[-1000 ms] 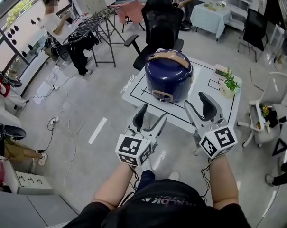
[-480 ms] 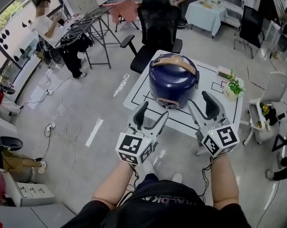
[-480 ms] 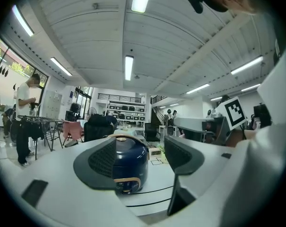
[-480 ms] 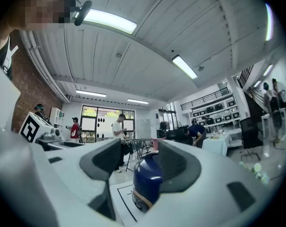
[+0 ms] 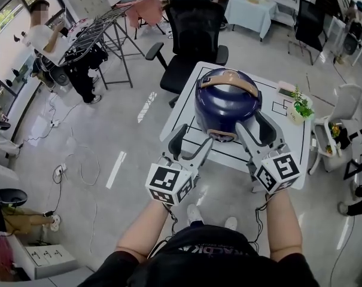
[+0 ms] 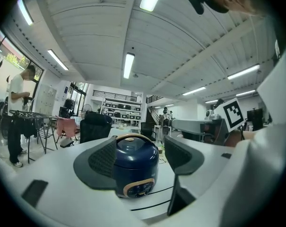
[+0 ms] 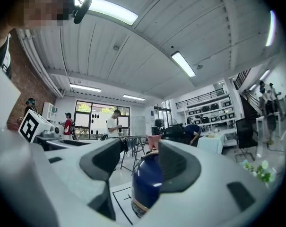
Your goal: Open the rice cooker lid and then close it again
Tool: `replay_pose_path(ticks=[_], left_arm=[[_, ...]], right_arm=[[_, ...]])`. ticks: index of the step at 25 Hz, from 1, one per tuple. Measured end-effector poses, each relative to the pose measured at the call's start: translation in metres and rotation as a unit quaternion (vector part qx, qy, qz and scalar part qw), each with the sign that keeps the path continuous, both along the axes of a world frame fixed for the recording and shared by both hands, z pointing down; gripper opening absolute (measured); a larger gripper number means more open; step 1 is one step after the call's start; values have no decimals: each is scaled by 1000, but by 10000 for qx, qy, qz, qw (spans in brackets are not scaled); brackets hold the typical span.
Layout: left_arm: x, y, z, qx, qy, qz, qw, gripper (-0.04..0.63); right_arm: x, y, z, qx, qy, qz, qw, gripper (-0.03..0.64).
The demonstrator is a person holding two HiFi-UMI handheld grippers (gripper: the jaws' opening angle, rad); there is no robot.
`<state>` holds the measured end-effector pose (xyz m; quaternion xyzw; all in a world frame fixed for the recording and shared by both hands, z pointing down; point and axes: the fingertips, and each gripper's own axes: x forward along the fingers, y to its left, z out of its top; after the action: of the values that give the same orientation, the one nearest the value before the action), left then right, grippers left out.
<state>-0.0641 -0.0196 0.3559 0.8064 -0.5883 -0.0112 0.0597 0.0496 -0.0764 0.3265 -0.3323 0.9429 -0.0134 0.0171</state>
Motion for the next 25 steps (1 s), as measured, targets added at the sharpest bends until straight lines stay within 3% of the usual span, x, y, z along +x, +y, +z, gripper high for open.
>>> replay_pose_path(ticks=[10,25], left_arm=[[-44,-20,3,-11,99,391,9992,305],[-49,-62,11,-141,235,615,9977,305]], right_arm=[[-50,-13,1,91,187,313,9993,235],[-57,-58,10,156,682,523,9962,235]])
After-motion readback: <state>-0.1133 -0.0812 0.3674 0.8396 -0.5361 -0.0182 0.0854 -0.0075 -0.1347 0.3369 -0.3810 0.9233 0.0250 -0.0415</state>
